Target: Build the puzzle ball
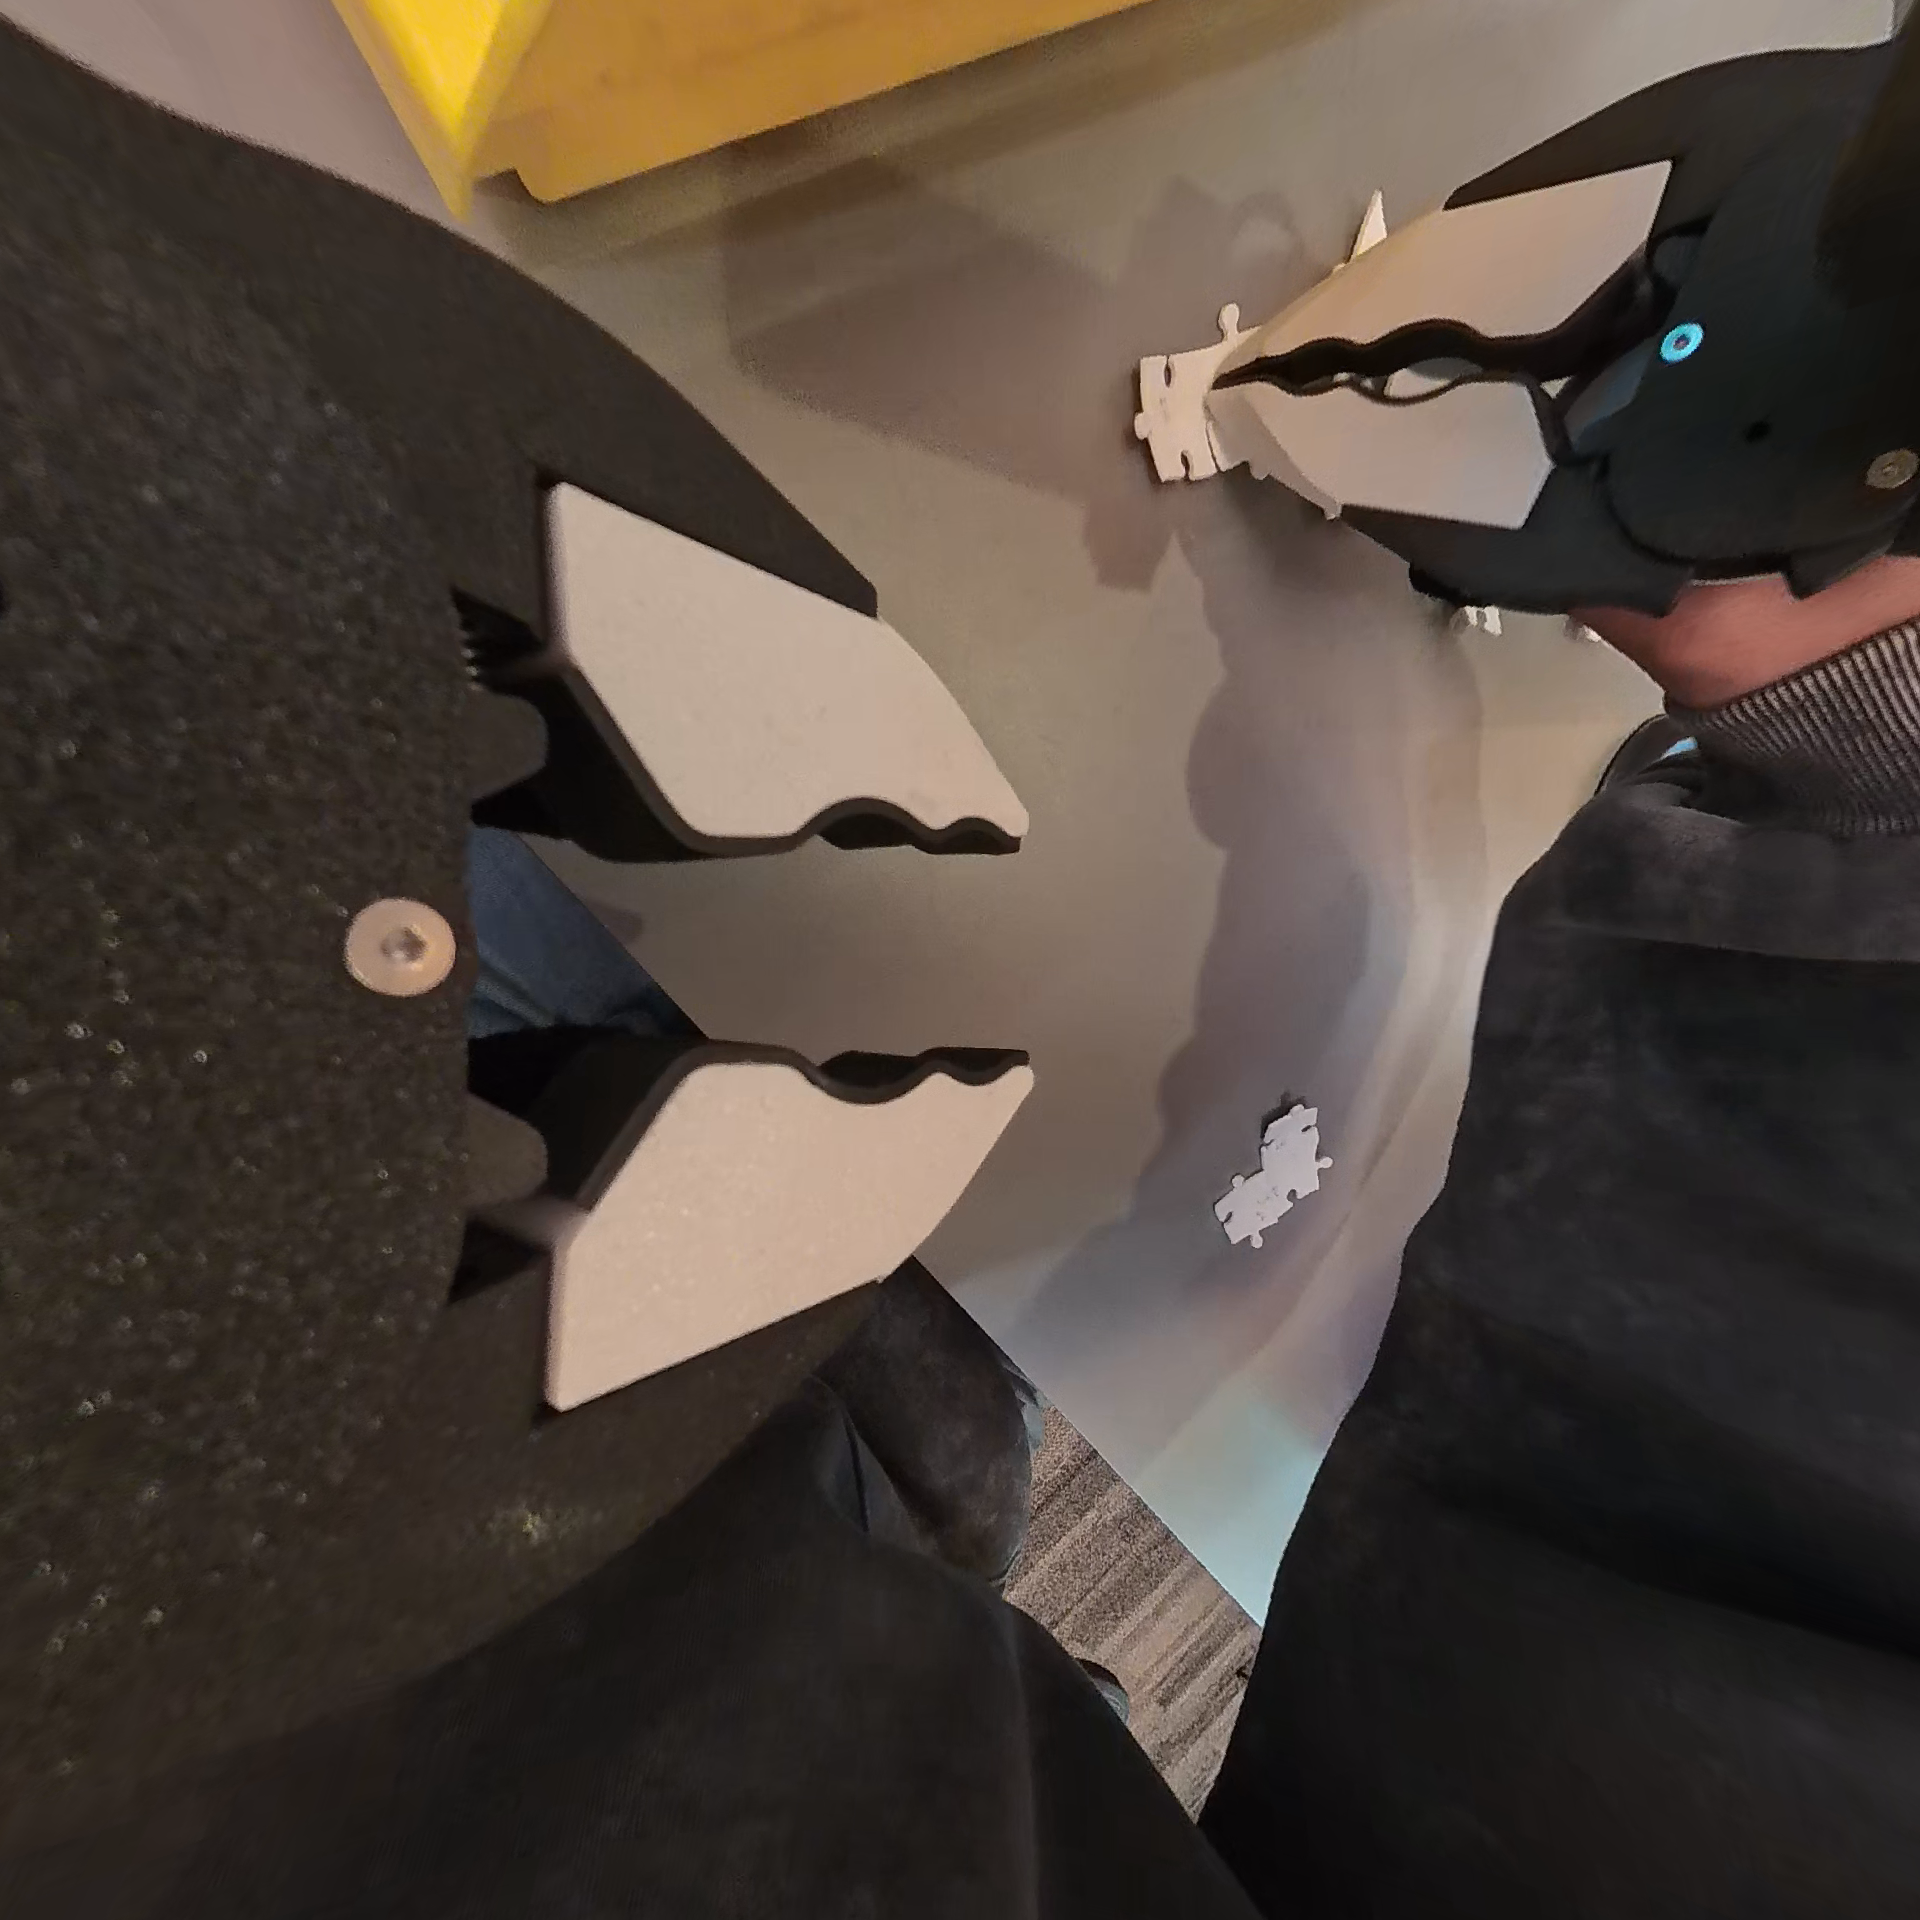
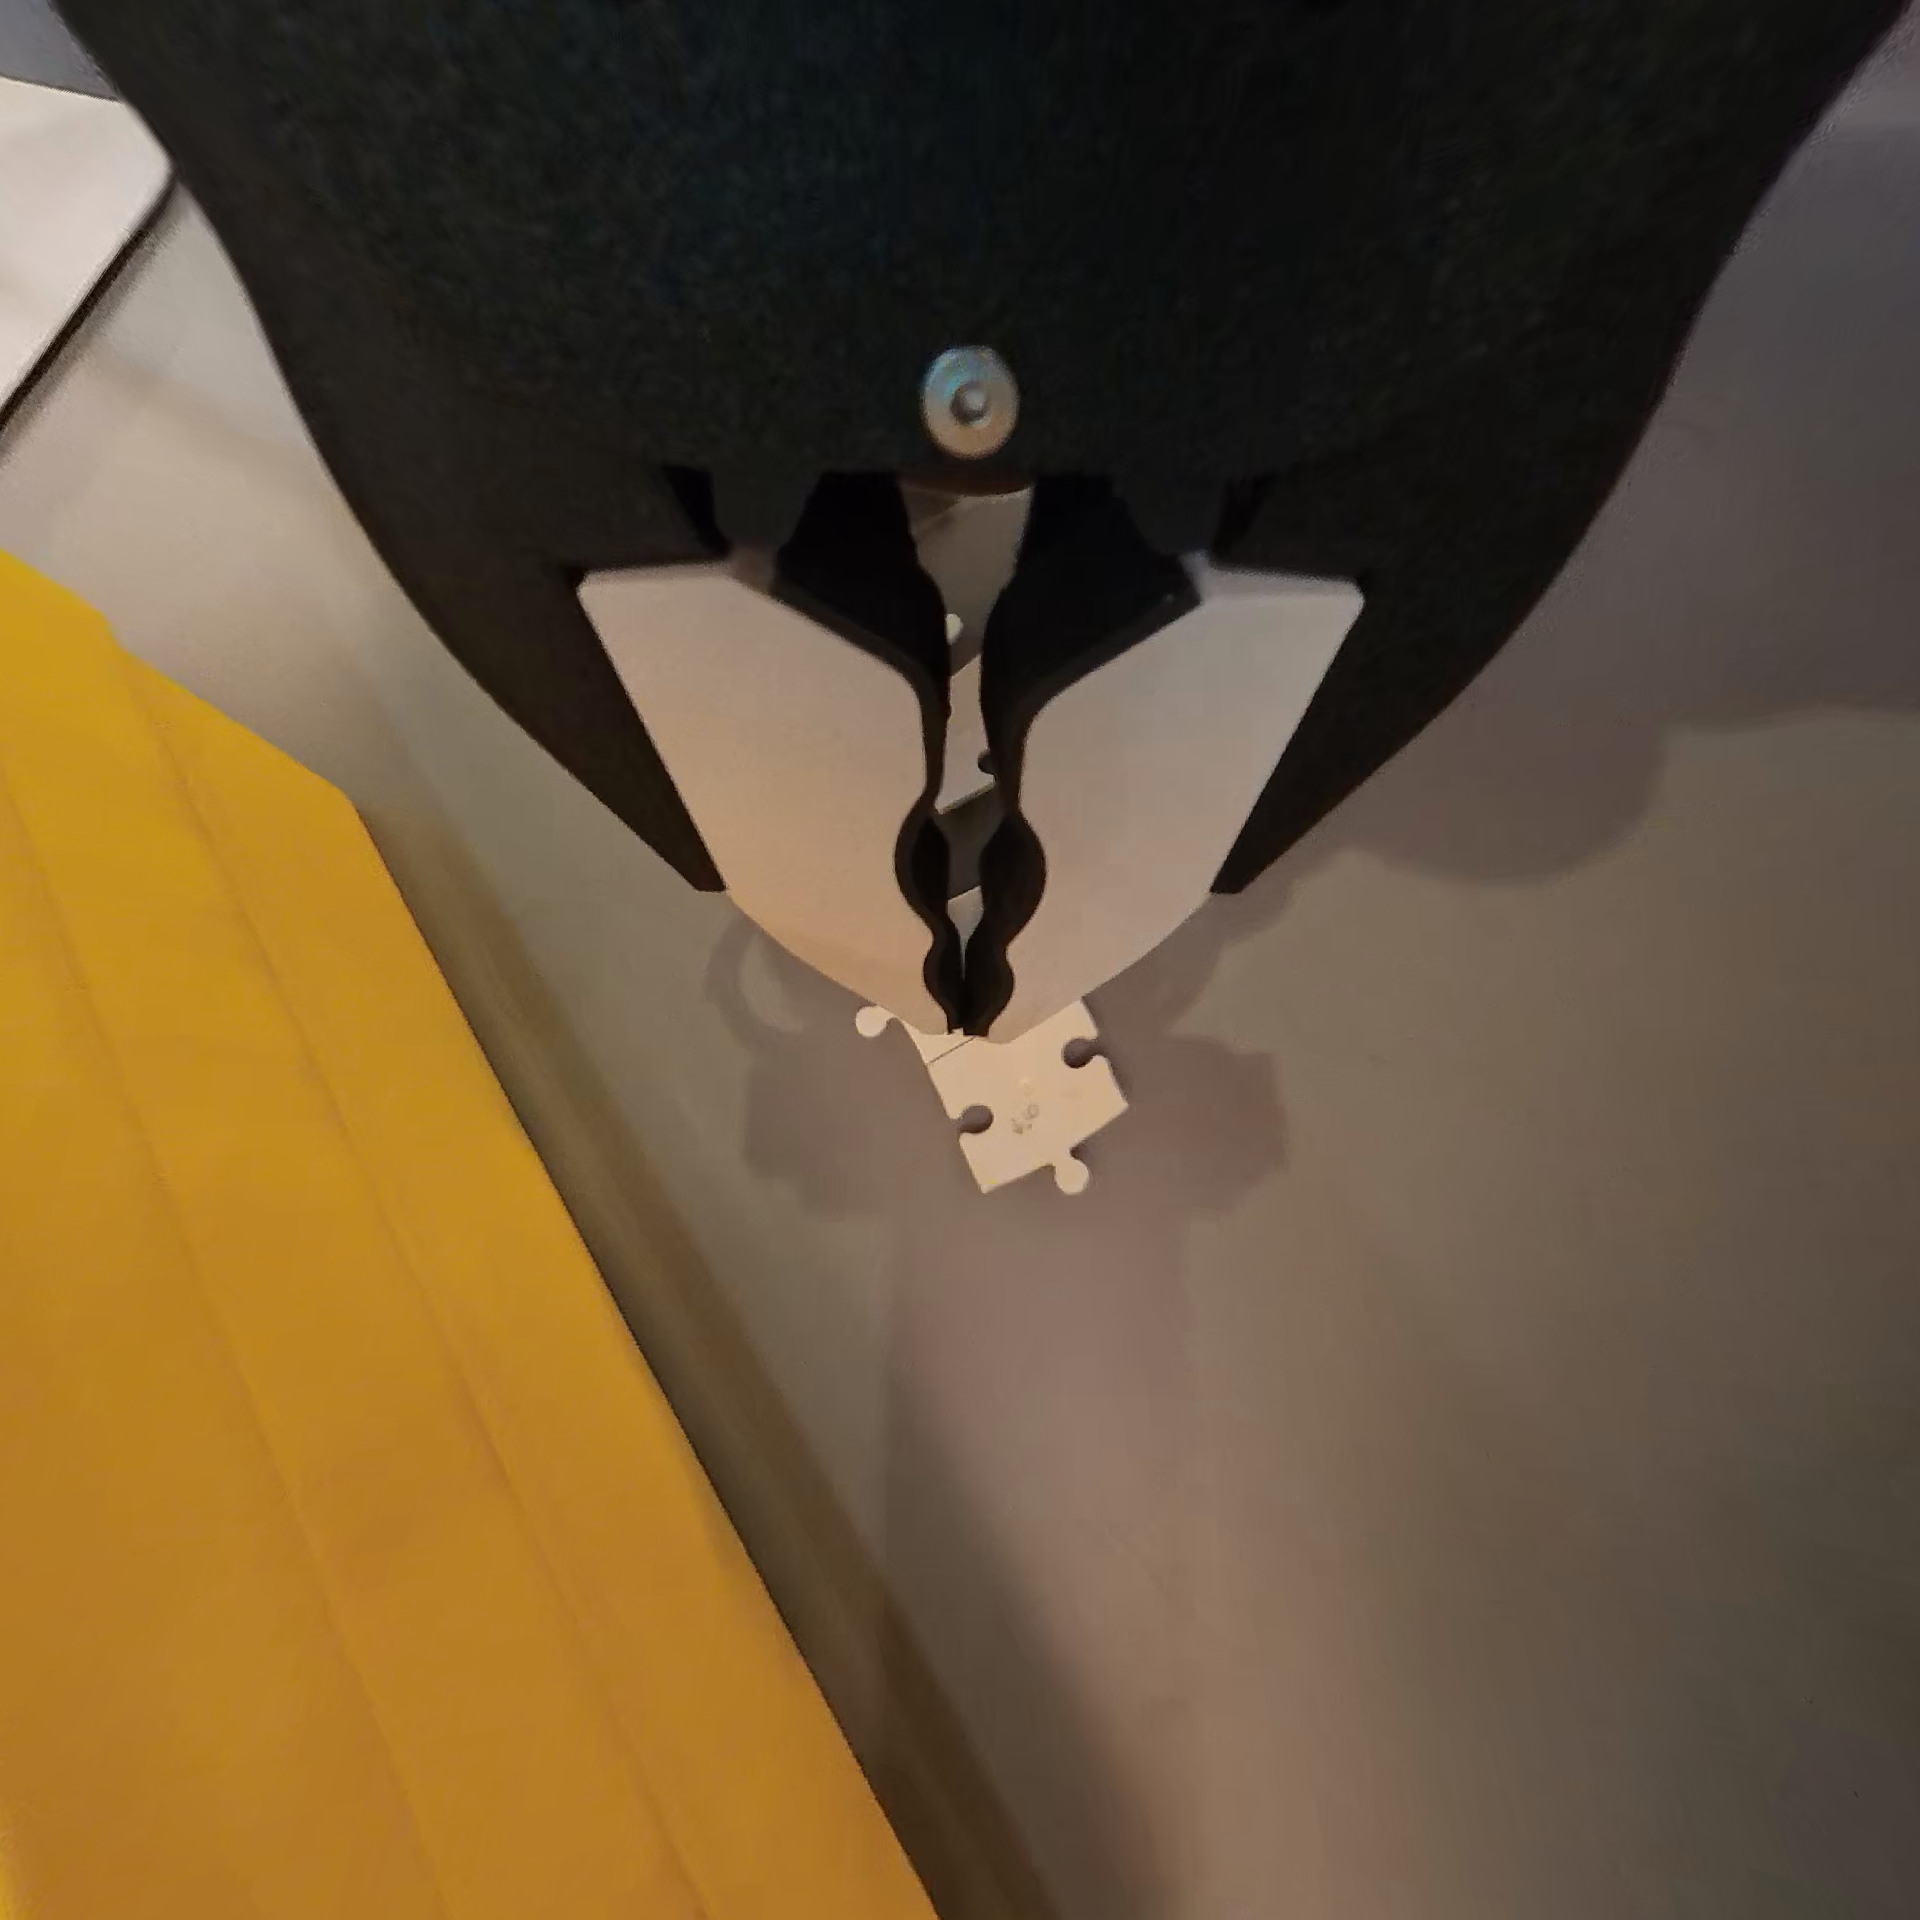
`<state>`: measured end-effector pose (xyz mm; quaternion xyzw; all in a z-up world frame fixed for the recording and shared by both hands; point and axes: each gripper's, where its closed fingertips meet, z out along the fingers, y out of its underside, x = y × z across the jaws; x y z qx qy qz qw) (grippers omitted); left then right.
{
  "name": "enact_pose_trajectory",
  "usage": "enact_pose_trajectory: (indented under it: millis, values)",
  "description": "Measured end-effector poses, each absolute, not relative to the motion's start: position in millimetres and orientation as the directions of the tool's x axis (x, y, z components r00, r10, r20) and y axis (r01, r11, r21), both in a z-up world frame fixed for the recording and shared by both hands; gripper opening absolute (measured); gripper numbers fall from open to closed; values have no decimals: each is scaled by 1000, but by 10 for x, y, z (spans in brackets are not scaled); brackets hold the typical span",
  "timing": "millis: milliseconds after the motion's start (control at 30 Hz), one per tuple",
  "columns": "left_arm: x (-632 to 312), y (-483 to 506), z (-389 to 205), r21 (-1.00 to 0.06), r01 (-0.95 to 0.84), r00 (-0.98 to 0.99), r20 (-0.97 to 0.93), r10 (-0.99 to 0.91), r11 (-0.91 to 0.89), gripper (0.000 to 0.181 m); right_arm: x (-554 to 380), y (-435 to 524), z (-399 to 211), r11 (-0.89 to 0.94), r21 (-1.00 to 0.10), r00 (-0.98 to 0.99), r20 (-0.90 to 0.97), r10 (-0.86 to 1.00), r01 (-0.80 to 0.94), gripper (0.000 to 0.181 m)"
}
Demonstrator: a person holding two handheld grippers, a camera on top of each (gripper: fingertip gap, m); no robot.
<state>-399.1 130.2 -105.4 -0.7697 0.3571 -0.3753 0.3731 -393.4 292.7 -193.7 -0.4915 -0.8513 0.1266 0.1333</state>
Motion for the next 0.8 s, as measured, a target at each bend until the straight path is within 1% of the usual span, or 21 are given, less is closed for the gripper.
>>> enact_pose_trajectory:
  millis: [100,233,433,567,633,733,800]
  values:
    - [-3990,1303,-1053,-842,-268,463,313,-829,-468,35,-3930,2962,-1932,496,-317,-481,128,867,809,0]
    - [-3989,1296,-1046,-843,-268,462,312,-830,-466,35,-3932,2932,-1823,469,-357,-464,106,879,808,0]
    - [-3982,1290,-1051,-842,-271,460,313,-831,-467,35,-3897,2835,-1924,486,-327,-487,84,869,811,0]
    - [-3989,1296,-1049,-843,-270,464,310,-830,-466,35,-3903,2838,-1939,494,-333,-494,90,865,803,0]
    - [-3988,1298,-1046,-843,-267,462,314,-829,-468,35,-3887,2838,-1932,512,-307,-509,97,855,802,0]
    - [-3986,1291,-1040,-844,-268,462,312,-830,-466,35,-3893,2761,-1757,512,-353,-523,71,849,783,0]
    - [-3980,1287,-1032,-846,-267,461,308,-832,-461,35,-3910,2782,-1695,496,-352,-501,86,861,793,0]
